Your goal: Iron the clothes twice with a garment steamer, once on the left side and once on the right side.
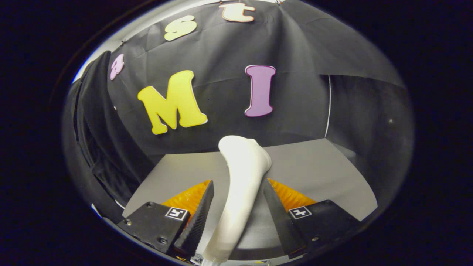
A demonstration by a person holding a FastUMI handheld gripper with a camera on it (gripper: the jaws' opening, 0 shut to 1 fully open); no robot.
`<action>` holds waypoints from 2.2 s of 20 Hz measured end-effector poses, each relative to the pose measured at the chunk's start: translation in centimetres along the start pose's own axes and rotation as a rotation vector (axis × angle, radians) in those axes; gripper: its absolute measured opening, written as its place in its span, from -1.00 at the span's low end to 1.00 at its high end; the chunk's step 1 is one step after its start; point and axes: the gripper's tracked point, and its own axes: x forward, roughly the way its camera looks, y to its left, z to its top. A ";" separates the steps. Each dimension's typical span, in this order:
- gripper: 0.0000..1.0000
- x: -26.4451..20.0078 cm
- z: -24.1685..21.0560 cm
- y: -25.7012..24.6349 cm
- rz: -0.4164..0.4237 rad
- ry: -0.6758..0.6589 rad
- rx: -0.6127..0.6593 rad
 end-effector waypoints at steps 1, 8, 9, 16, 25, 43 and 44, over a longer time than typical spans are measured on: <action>0.65 0.6 -0.3 -0.2 -0.010 0.025 0.010; 0.21 2.0 -2.7 0.2 0.002 0.119 0.128; 0.12 2.1 -2.5 0.3 0.000 0.123 0.128; -0.16 0.5 -1.2 1.6 0.054 0.069 0.148; -0.19 -5.4 1.3 3.9 0.104 -0.020 0.134; -0.19 -20.2 11.7 22.4 0.220 -0.328 -0.047; -0.19 -20.6 12.1 23.9 0.231 -0.337 -0.050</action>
